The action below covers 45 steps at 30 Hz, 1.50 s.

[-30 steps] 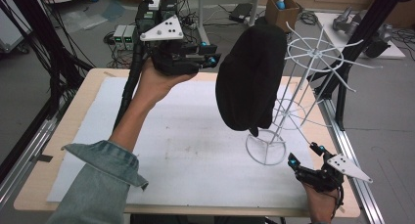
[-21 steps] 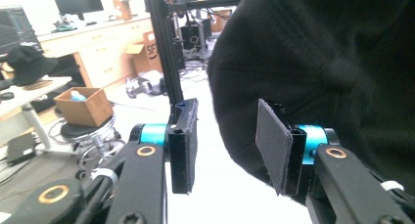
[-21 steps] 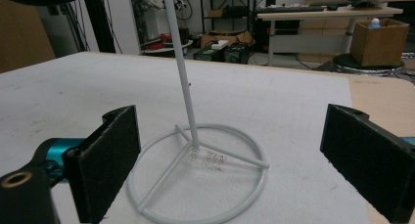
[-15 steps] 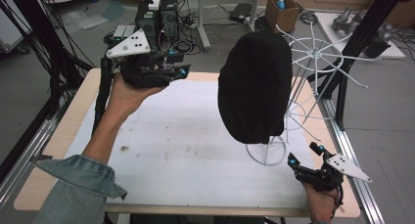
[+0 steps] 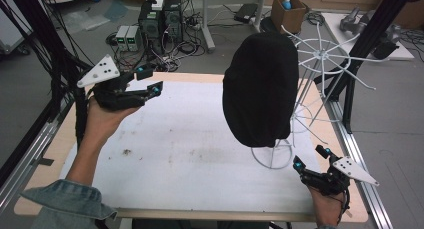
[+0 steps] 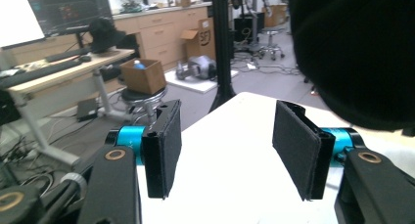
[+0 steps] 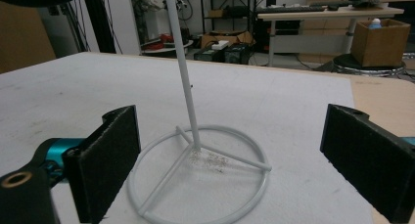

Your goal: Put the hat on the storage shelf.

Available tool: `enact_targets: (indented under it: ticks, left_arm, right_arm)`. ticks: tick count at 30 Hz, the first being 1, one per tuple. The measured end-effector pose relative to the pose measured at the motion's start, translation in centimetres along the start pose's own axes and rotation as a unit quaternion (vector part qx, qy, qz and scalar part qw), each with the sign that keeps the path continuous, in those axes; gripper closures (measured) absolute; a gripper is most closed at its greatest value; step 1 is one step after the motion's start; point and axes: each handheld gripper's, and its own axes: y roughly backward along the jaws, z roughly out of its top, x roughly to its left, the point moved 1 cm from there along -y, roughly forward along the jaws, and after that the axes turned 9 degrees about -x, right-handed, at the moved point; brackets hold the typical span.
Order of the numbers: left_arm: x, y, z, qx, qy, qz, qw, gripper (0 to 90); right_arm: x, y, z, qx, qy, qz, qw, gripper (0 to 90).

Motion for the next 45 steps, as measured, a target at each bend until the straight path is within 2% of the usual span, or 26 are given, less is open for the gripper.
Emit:
enact_targets:
  ticks: [5, 9, 14, 18, 25, 30, 34, 39, 45]
  left_arm:
    - [0.3, 1.9, -1.7, -0.004, 0.008, 0.022, 0.9997, 40.9]
    - [0.4, 3.2, -2.8, -0.003, 0.007, 0.041, 0.9991, 38.4]
    - [0.3, 4.7, -4.4, 0.006, 0.006, 0.066, 0.9978, 34.0]
    - [0.4, 5.9, -5.8, 0.004, 0.015, 0.082, 0.9965, 30.1]
    - [0.7, 8.3, -7.6, -0.001, 0.023, 0.116, 0.9930, 23.2]
    - [1.1, 9.9, -8.7, -0.009, 0.030, 0.144, 0.9892, 19.3]
    - [1.5, 10.7, -9.5, -0.010, 0.031, 0.155, 0.9874, 17.1]
    - [1.6, 11.2, -10.4, 0.008, 0.031, 0.160, 0.9866, 16.0]
    - [1.8, 11.9, -11.7, 0.018, 0.039, 0.173, 0.9840, 15.9]
  right_arm:
    - [0.0, -0.1, 0.0, 0.000, 0.000, 0.000, 1.0000, 6.9]
    - [0.0, -0.1, 0.0, 0.002, 0.002, 0.002, 1.0000, 6.9]
    - [0.0, -0.1, 0.0, 0.001, 0.000, 0.000, 1.0000, 6.9]
    - [0.0, -0.2, 0.0, 0.001, -0.004, -0.003, 1.0000, 6.9]
    - [0.0, -0.3, -0.1, -0.001, -0.006, -0.005, 1.0000, 6.8]
    - [0.0, -0.3, -0.1, 0.000, -0.001, -0.008, 1.0000, 6.8]
    - [0.0, -0.3, -0.1, -0.002, -0.001, -0.007, 1.0000, 6.8]
    - [0.0, -0.3, -0.1, -0.002, -0.003, -0.009, 1.0000, 6.8]
    - [0.2, -0.5, -0.1, 0.002, 0.001, -0.005, 1.0000, 6.8]
